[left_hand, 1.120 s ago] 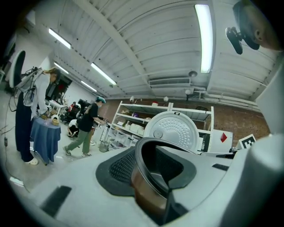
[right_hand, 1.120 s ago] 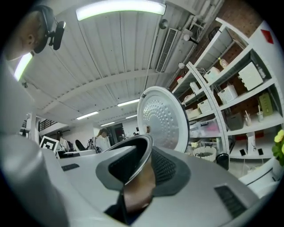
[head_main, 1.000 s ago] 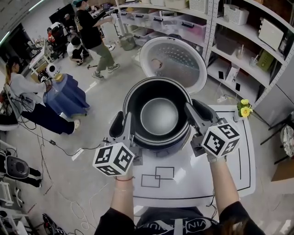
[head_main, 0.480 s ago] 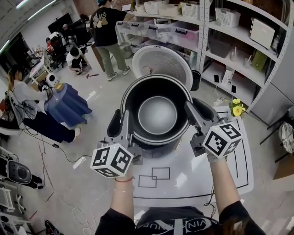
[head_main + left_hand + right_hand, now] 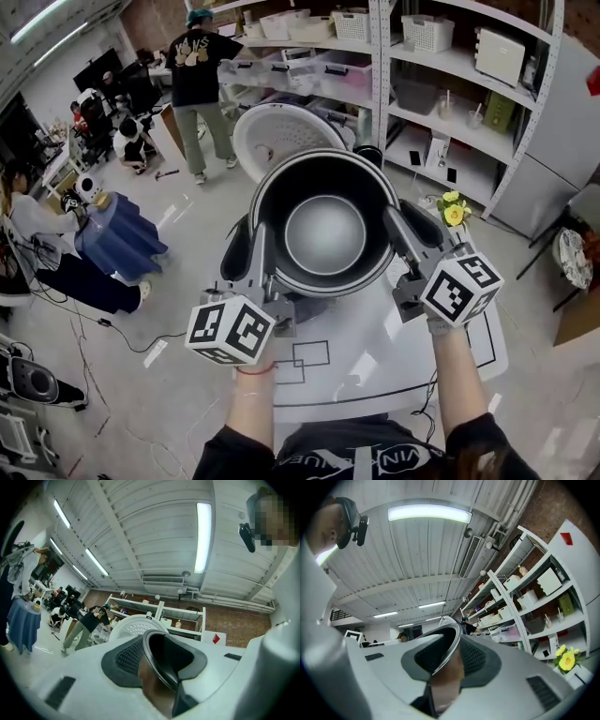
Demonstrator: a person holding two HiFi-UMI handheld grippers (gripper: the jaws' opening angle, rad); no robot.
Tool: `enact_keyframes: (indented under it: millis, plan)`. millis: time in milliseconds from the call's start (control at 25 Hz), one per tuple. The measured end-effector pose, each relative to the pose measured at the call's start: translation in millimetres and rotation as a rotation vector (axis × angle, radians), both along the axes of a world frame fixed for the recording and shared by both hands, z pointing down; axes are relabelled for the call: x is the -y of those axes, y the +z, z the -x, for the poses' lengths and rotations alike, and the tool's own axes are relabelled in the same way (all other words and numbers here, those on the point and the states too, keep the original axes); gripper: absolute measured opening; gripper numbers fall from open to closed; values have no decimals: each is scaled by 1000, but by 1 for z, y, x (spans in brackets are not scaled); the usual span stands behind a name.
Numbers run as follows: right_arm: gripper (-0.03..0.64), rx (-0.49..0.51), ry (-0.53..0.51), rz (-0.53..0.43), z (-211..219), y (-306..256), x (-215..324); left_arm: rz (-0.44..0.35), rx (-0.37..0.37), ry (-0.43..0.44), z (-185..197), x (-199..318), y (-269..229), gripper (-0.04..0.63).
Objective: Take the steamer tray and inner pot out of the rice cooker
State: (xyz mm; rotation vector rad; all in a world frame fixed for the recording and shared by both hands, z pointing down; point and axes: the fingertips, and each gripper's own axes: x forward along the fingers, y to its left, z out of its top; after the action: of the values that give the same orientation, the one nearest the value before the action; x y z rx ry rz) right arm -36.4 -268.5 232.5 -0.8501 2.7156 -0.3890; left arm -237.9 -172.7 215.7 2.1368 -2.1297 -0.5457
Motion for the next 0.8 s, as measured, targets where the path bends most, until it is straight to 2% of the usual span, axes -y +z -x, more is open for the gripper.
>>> enact_keyframes:
  millis: [360, 800]
  plan:
    - [101, -2, 153, 17, -85, 18, 6, 17, -22, 163, -73, 38, 20, 129]
    - [101, -43, 329, 96, -188, 63, -5, 93, -57, 336, -167, 65, 64, 129]
